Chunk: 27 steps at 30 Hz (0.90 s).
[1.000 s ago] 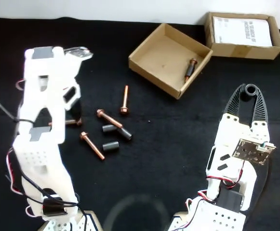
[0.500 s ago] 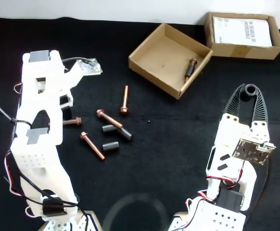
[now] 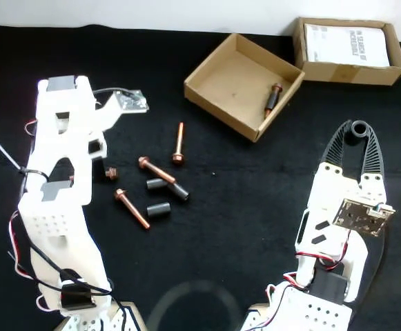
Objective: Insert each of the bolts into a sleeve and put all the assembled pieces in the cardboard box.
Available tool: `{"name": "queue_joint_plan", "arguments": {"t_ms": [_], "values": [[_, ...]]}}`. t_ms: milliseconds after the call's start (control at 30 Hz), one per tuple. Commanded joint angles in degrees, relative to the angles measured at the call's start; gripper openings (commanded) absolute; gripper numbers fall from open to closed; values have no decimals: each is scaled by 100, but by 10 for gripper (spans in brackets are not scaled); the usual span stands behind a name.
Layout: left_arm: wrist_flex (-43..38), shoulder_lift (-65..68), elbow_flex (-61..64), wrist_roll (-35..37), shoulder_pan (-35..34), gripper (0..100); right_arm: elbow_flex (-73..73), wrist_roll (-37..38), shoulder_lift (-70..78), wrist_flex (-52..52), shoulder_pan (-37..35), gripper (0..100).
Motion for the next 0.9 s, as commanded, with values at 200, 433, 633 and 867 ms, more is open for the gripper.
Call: {"name": "queue_joint_plan", "arguments": {"t_ms": [200, 433, 633, 867], "values": [[-79, 48, -13, -114, 189, 259, -13, 360, -75, -119, 48, 6], [-132, 435, -57, -114, 198, 259, -31, 360, -84, -119, 48, 6], [-369, 963, -127, -114, 189, 162, -75, 369, -119, -119, 48, 6], [-325, 1174, -488, -114, 242, 8, -75, 369, -119, -119, 57, 6]]}}
